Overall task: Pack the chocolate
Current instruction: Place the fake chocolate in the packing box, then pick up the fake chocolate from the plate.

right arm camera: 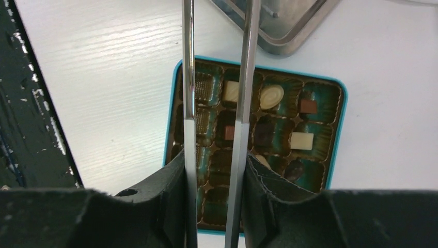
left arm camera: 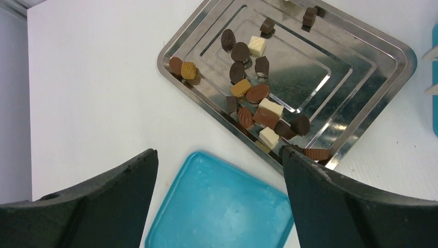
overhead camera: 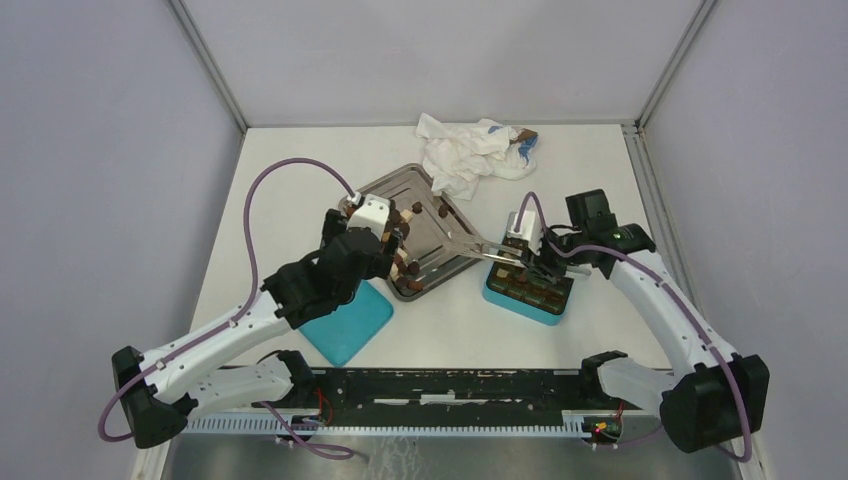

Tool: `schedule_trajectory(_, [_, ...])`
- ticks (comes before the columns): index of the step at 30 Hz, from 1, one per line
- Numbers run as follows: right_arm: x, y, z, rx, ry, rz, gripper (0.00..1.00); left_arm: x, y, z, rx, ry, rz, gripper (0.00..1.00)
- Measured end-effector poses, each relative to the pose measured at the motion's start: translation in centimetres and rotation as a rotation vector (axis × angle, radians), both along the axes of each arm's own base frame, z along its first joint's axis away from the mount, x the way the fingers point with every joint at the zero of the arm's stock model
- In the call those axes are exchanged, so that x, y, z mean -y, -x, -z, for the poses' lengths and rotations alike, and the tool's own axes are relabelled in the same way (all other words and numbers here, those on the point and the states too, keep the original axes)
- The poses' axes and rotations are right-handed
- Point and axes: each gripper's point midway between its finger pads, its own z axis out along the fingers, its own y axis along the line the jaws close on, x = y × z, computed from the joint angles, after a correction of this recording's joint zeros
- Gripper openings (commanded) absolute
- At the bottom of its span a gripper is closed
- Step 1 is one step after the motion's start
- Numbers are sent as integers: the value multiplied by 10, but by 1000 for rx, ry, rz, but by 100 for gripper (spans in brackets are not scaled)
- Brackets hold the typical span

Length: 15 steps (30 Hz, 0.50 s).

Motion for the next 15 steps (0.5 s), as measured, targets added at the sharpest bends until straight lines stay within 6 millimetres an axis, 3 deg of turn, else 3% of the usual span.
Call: schedule_trajectory(15, [-59, -70, 9, 32, 244, 11, 41, -12, 0, -9, 33, 39, -27, 94])
